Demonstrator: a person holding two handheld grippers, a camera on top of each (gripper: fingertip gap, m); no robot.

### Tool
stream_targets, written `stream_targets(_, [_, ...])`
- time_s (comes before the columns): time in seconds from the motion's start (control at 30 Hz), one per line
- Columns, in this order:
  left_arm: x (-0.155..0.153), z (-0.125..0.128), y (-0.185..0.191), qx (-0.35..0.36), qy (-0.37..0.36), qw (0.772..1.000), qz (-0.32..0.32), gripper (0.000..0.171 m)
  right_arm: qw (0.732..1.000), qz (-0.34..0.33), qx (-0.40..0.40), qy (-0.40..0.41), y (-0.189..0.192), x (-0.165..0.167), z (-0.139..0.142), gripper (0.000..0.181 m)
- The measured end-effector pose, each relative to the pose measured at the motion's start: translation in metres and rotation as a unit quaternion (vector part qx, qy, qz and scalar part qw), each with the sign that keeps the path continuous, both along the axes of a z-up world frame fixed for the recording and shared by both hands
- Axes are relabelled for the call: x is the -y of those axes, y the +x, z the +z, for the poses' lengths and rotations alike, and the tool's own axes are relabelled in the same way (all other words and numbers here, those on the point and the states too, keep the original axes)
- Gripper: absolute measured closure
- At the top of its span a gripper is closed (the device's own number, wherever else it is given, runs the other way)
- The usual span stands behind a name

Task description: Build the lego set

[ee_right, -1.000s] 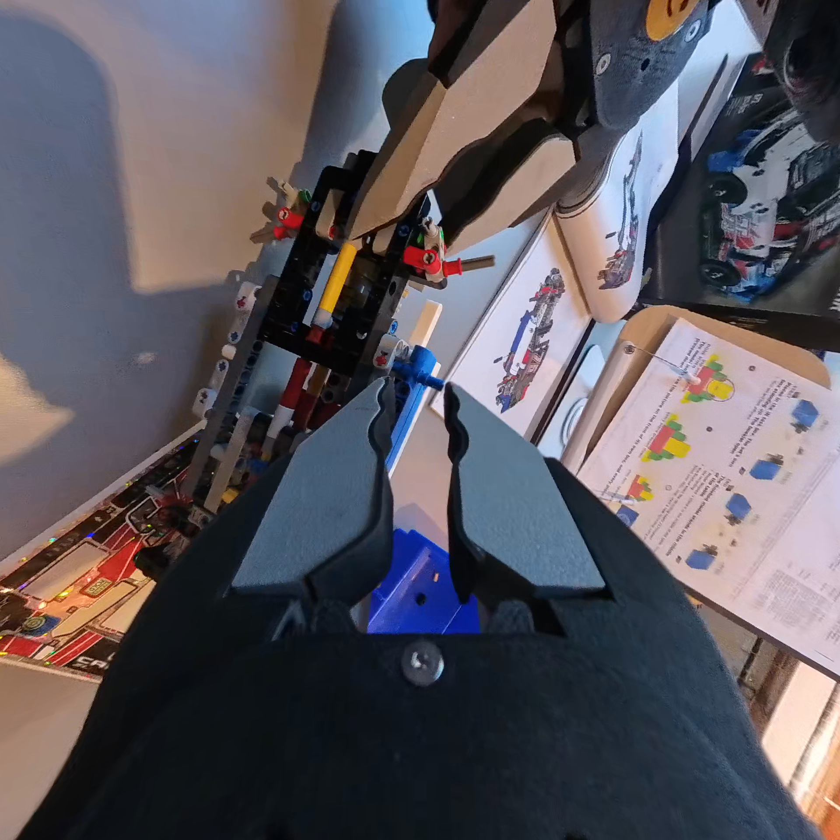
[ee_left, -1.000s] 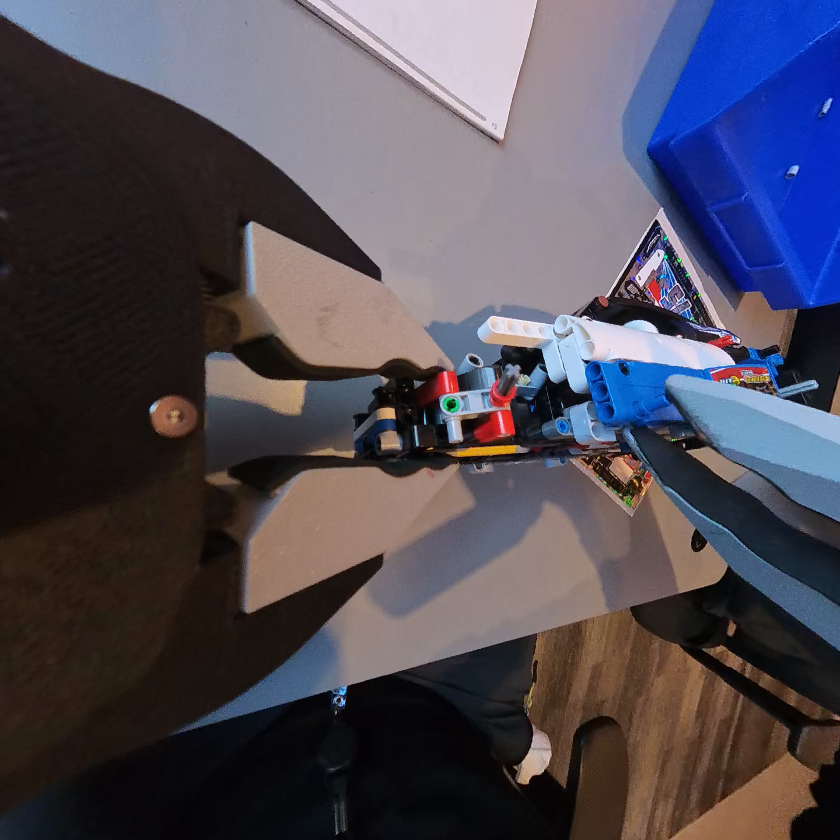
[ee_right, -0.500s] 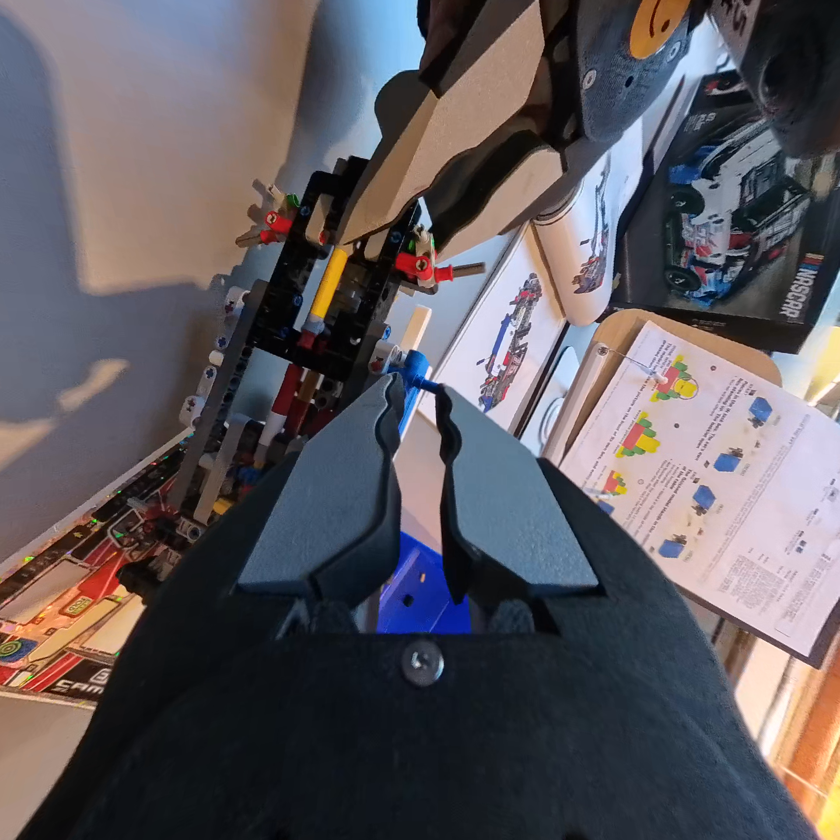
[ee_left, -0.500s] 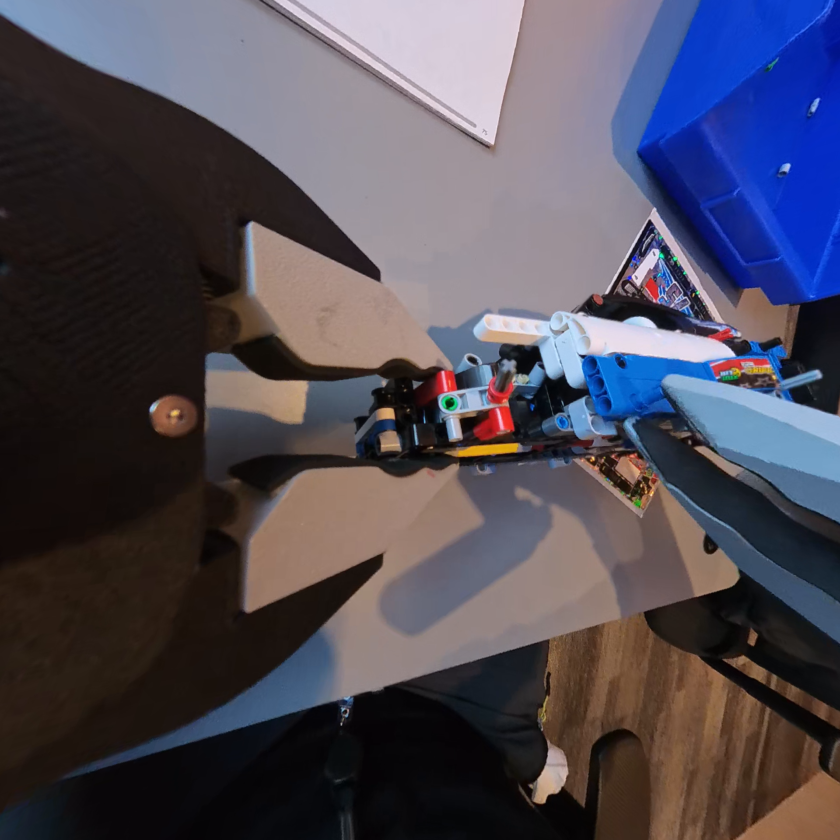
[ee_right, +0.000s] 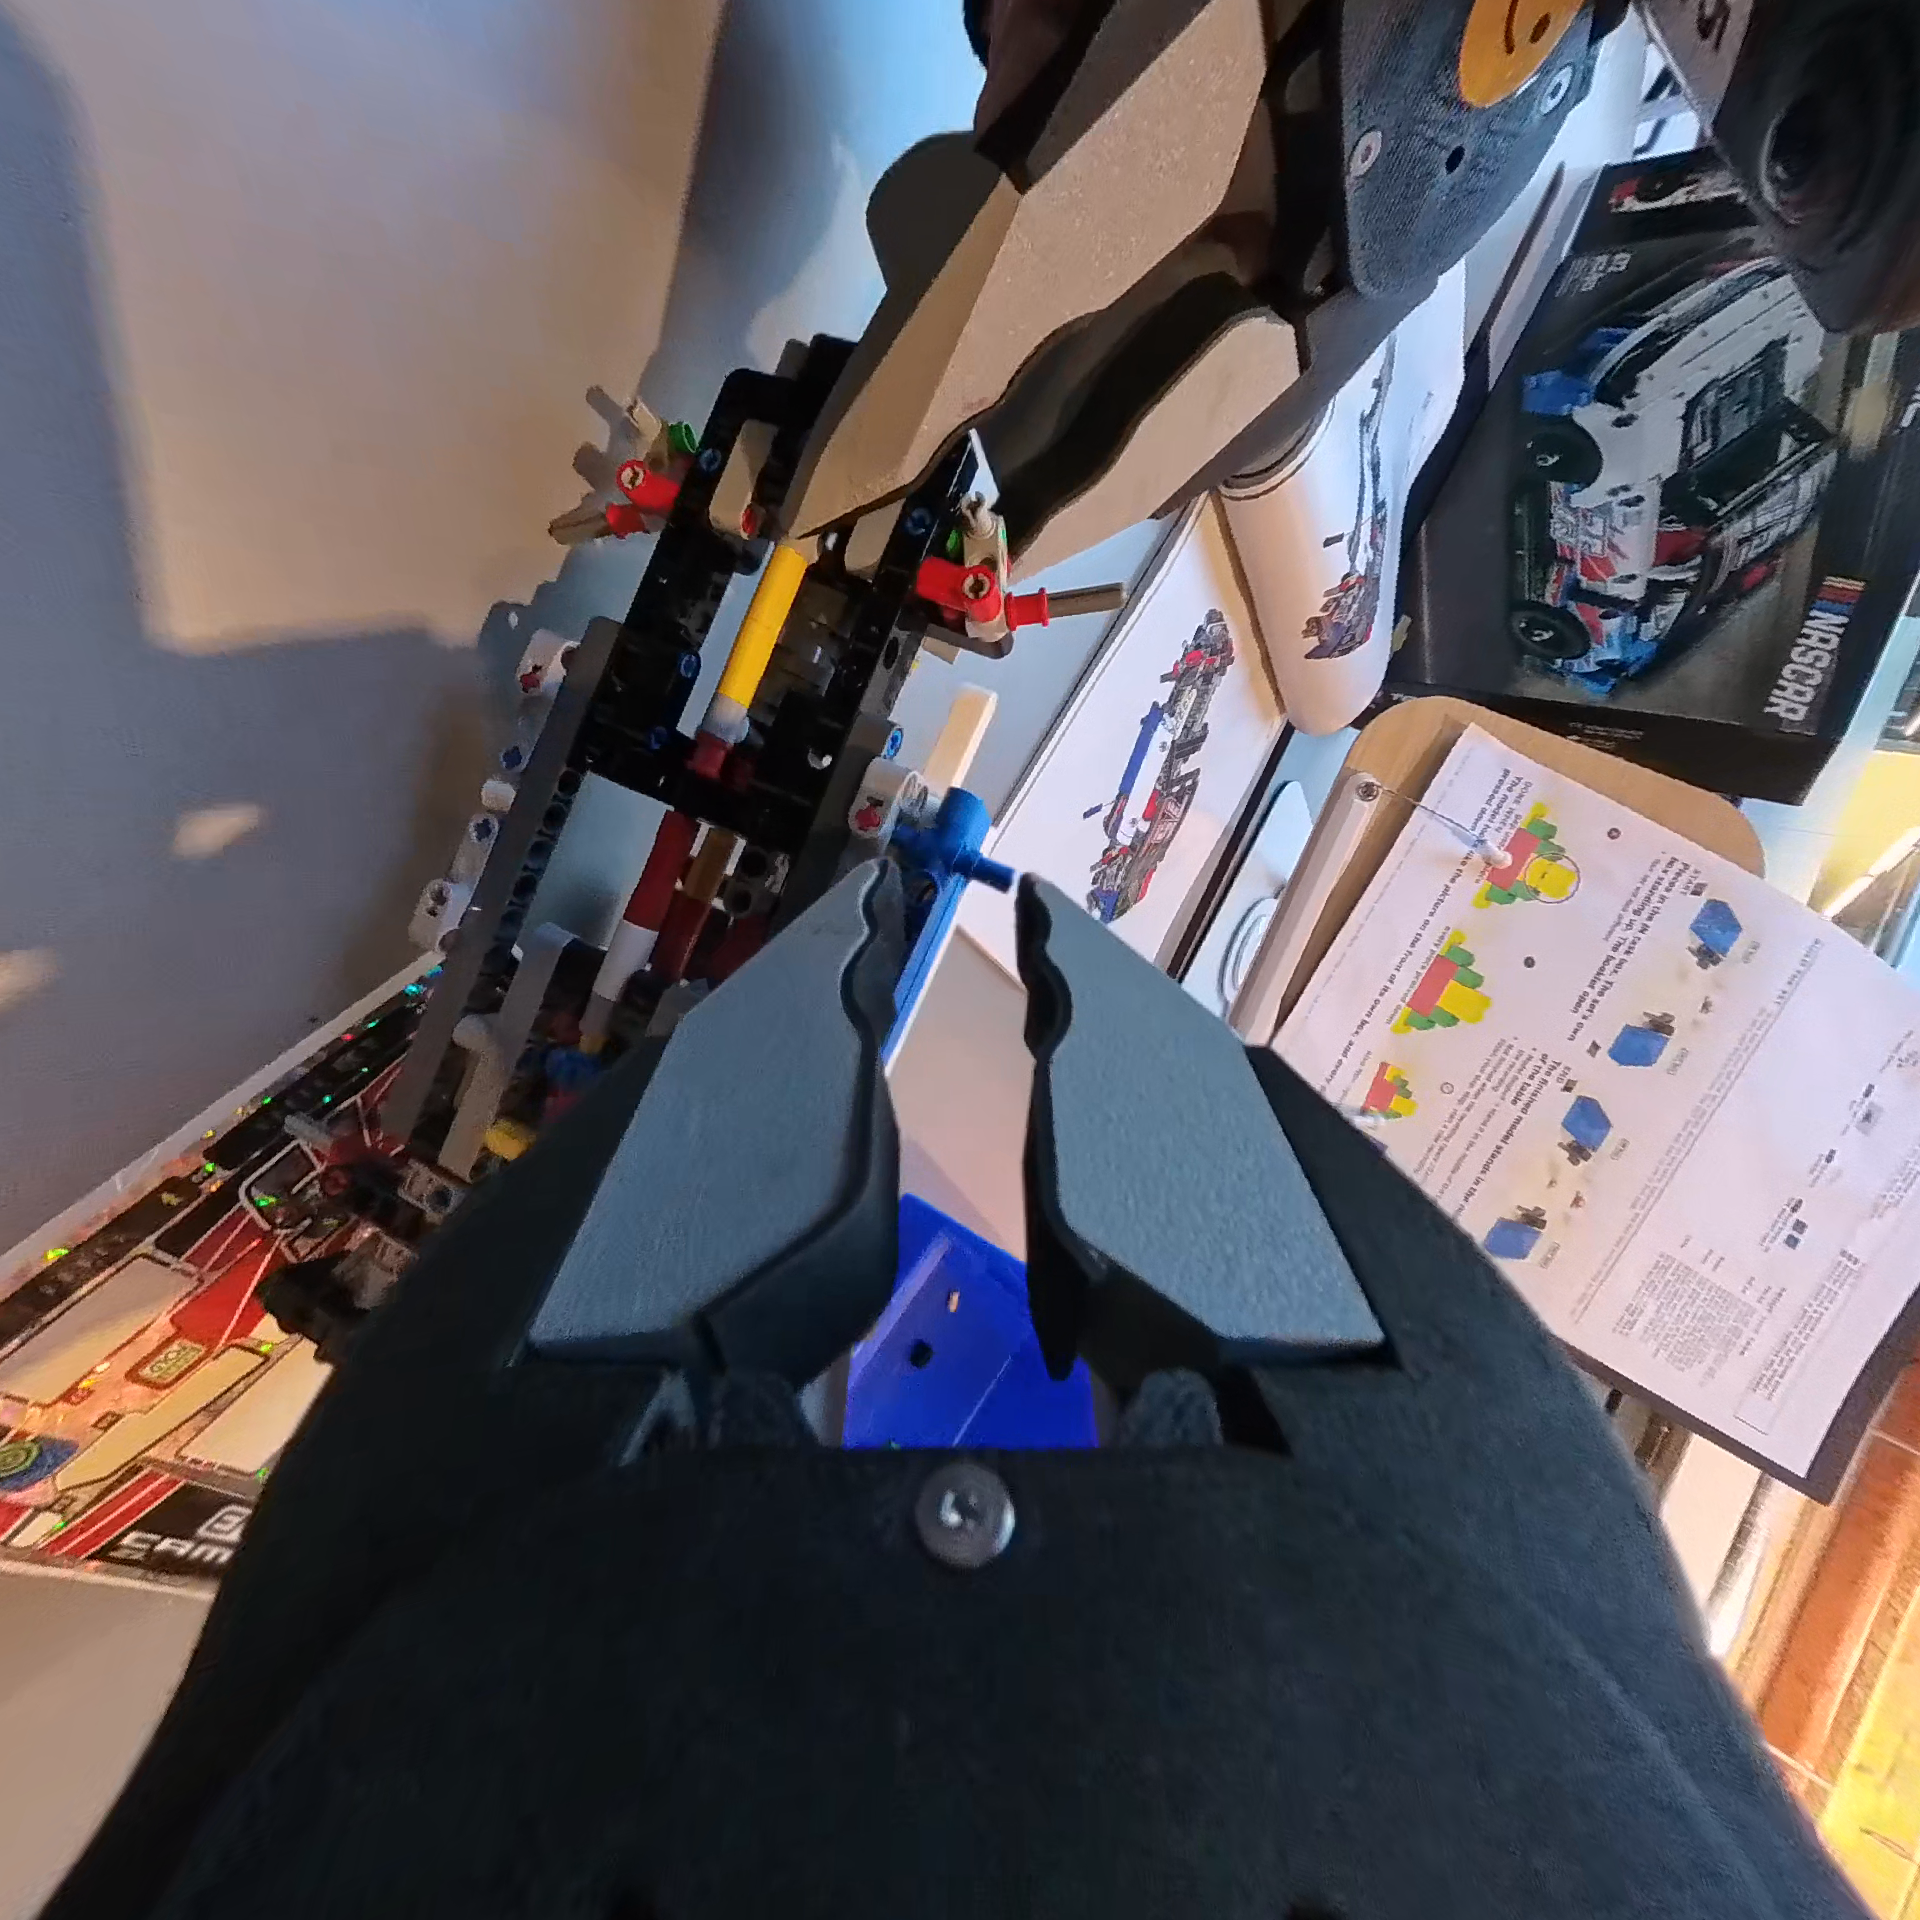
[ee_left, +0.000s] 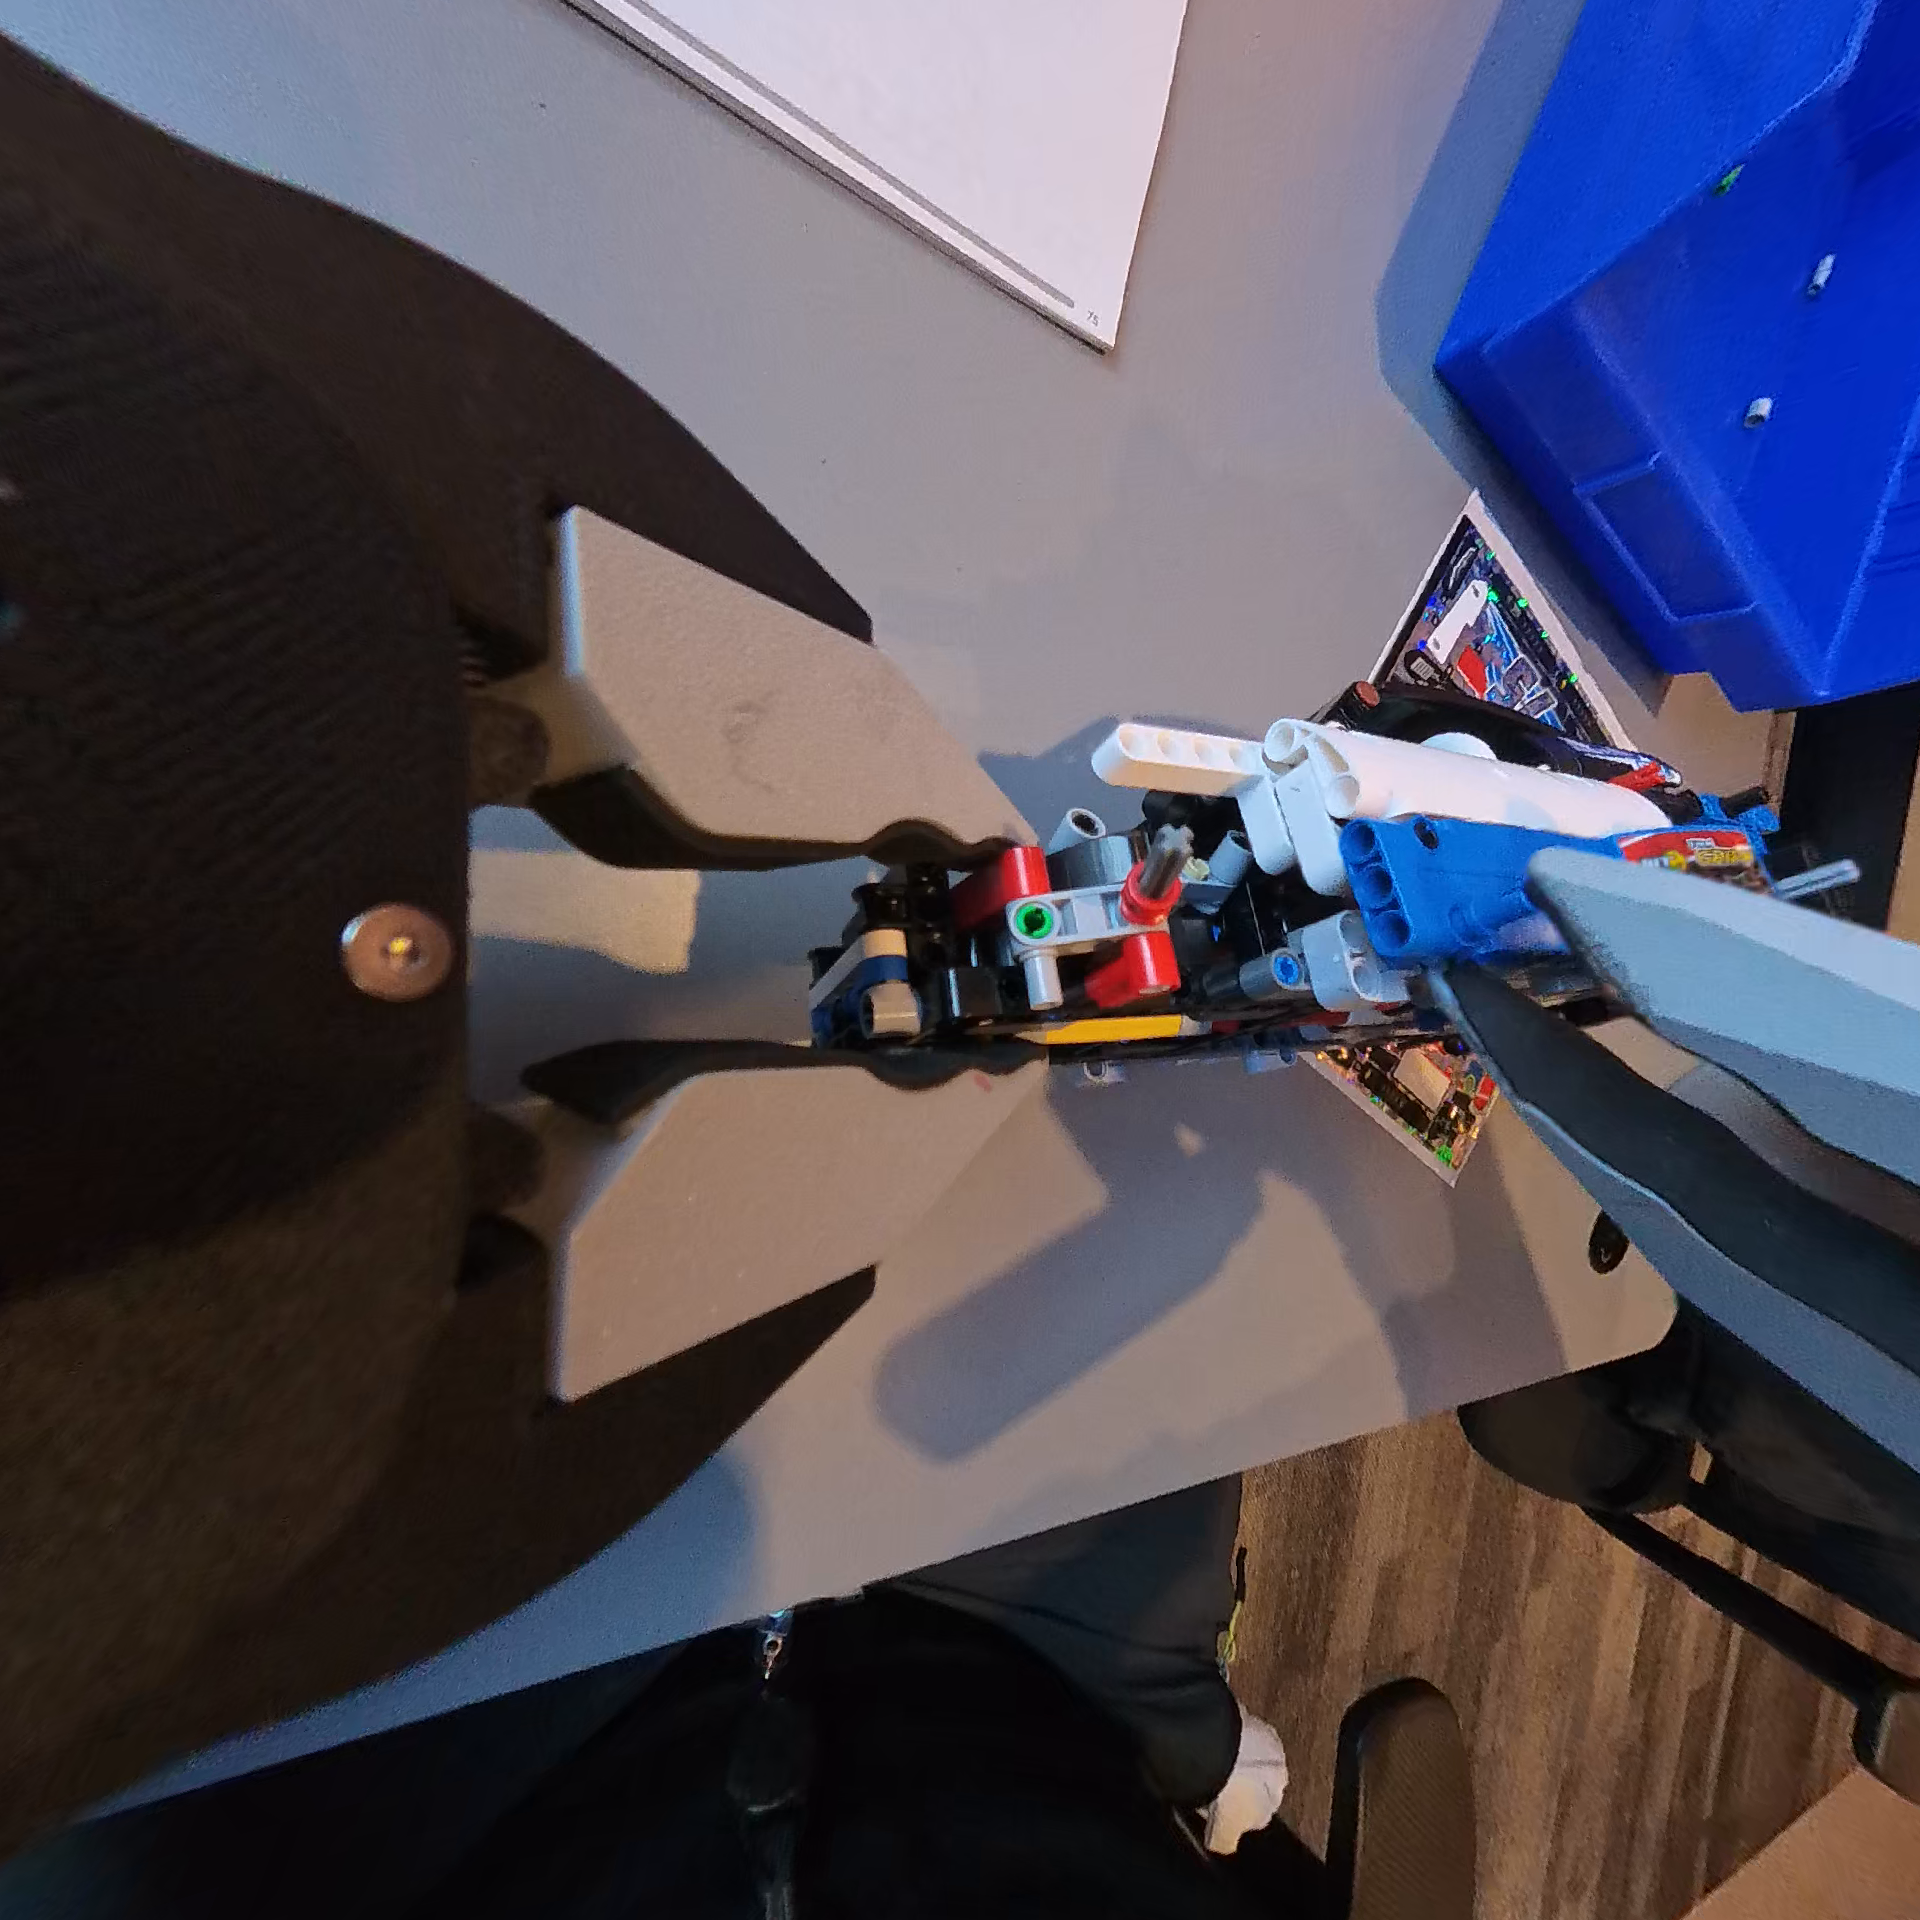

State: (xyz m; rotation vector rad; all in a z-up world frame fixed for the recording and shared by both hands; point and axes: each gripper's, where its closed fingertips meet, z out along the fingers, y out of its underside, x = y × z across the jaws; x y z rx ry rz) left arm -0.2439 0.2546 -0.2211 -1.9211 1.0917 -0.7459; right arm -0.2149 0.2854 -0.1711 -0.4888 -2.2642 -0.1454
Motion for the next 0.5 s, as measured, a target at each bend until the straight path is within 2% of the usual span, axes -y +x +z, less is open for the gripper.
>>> stream_targets(0.2, [0.0004, -0.0002, 0.0000, -0.005, 0.002, 1.000, 0.001, 0.143, 1.000, -0.007, 0.015, 0.021, -0.0002, -0.0011, -0.0008, 0.162])
stream_targets(0.4, [0.0019, 0.0018, 0.0016, -0.019, 0.019, 1.000, 0.000, 0.143, 0.999, -0.036, 0.031, -0.017, 0.0023, 0.0014, 0.0003, 0.162])
stream_targets(0.5, [0.0032, 0.0029, 0.0041, -0.030, 0.034, 0.999, -0.002, 0.143, 0.999, -0.037, 0.010, -0.012, 0.0063, 0.0061, 0.0026, 0.163])
